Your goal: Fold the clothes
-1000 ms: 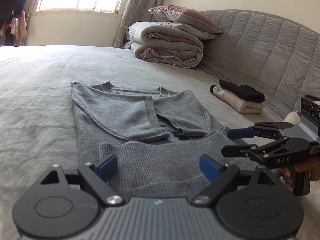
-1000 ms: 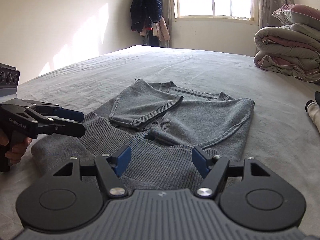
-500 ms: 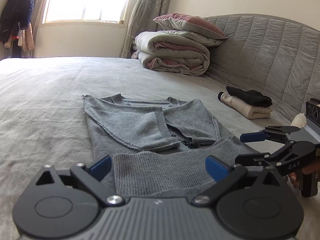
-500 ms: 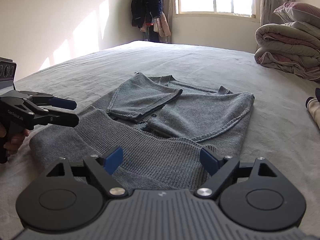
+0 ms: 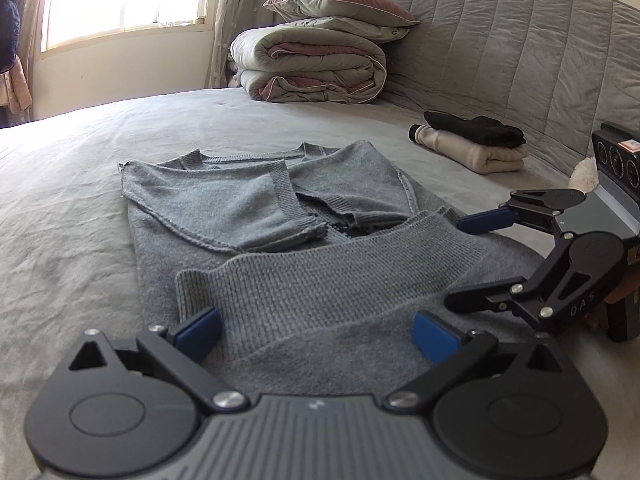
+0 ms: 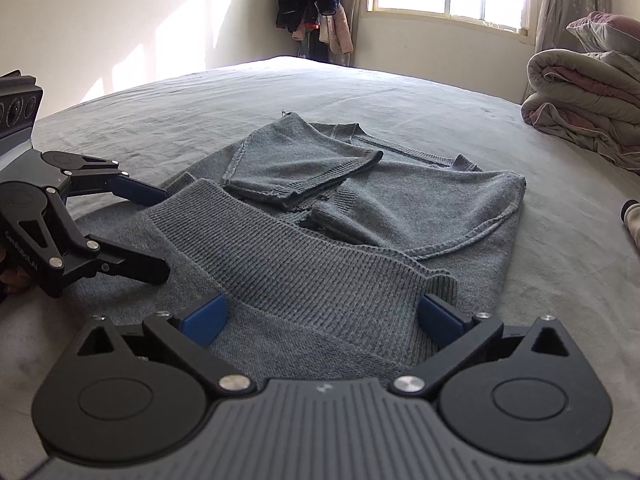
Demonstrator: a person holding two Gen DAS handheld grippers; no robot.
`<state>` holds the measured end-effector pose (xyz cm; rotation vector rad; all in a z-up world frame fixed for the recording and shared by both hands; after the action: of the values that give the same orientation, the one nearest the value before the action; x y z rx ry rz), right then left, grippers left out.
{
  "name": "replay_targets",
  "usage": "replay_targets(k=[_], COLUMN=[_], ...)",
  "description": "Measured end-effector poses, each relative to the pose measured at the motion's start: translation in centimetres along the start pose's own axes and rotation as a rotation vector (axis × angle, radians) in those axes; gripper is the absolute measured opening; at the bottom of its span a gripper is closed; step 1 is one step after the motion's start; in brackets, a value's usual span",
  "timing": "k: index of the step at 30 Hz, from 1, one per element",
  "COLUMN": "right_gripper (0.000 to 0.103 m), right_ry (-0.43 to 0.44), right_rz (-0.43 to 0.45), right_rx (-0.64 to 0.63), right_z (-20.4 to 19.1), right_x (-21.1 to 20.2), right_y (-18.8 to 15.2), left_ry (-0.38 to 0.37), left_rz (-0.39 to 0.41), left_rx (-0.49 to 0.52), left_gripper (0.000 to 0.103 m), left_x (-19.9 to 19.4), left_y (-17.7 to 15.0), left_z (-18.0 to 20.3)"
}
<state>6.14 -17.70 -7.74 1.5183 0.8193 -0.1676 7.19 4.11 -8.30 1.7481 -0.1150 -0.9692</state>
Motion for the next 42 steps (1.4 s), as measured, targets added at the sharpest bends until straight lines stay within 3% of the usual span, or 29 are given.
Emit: replay_targets(k=[15,28,35,38,42], right_gripper=[0.103,0.103,0.103,0.103,0.103], right_ry=[-0.003,-0.080,-0.111,-0.124,-0.126], right_rz=[0.011,0.032,-0.008,-0.025,-0.041], right_rx=[-0.002,-0.085,-0.057,-0.045,0.130], right_z=[-0.1,-1.6,-1.9,-2.0,-1.3], right_x=[0.1,-0.3,-0.9,-1.2,-3.5], right_y=[-0.3,-0.7,-0.2,0.1,0.1], left_ry=[0.028,0.117,0.106,0.102,0.076], left_rz=[-0.015,-0.040,-0.047,-0.049,-0.065], left_rx=[0.040,0.157,0.128,0.053,-0.100], left_gripper=[0.103,0.103,0.103,0.103,0.103], left_x=[0.2,0.2,0.1,-0.9,-2.7], left_y=[0.0,0.2,0.2,0.4,1.2], left_z=[0.7,2.6,2.4,2.1,1.3])
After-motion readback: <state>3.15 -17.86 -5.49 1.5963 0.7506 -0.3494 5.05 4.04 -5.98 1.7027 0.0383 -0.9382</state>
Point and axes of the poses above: each gripper's, at about its wrist camera, not at the fingertips, and x roughly the way its jaws point, z to its right, y to its top, the point moved 2 cm from there along x, roughly the way its jaws point, and after that the axes turned 12 degrees about x, right-handed, at the moved point
